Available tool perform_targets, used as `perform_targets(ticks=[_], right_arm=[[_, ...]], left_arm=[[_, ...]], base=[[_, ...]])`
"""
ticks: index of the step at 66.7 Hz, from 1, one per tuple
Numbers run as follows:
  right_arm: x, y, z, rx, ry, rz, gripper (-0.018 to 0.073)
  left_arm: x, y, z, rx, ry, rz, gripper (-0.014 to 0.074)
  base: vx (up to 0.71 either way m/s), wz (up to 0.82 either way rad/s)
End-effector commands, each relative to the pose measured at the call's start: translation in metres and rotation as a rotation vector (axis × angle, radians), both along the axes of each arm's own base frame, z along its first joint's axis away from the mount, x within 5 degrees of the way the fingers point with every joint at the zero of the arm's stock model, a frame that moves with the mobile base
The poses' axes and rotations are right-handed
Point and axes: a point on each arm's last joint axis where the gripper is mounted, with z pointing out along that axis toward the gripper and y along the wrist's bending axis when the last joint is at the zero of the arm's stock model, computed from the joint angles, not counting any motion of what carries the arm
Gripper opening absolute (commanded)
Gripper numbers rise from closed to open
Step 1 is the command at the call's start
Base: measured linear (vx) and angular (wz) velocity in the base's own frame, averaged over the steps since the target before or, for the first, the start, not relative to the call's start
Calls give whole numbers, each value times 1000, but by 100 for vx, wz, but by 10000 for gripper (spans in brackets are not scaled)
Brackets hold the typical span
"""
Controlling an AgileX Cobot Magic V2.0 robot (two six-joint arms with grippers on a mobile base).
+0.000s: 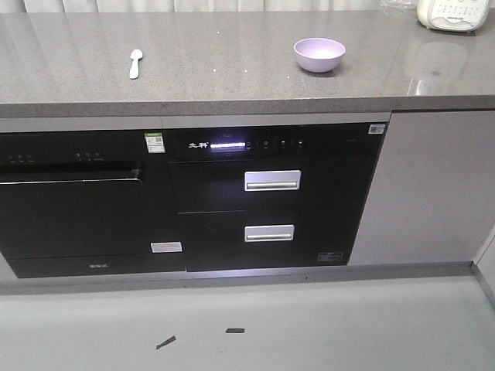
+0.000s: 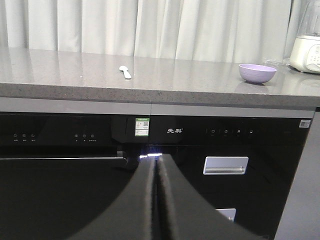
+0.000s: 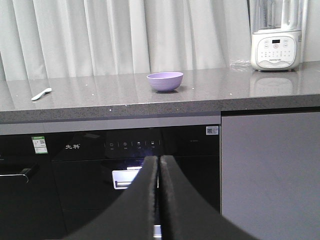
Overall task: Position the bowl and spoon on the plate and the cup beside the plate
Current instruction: 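Continue driving closer to the counter with the spoon and bowl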
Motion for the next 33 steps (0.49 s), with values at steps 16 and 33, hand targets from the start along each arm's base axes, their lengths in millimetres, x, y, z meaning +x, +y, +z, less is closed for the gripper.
perform_targets(ticks=[16,33], right_arm=[[-1,0,6,-6,-83,0,-3],[-1,0,6,-6,-83,0,-3]], left_arm=[[1,-1,8,-15,-63,-7,-6],[1,-1,8,-15,-63,-7,-6]], base=[[10,3],[10,4]])
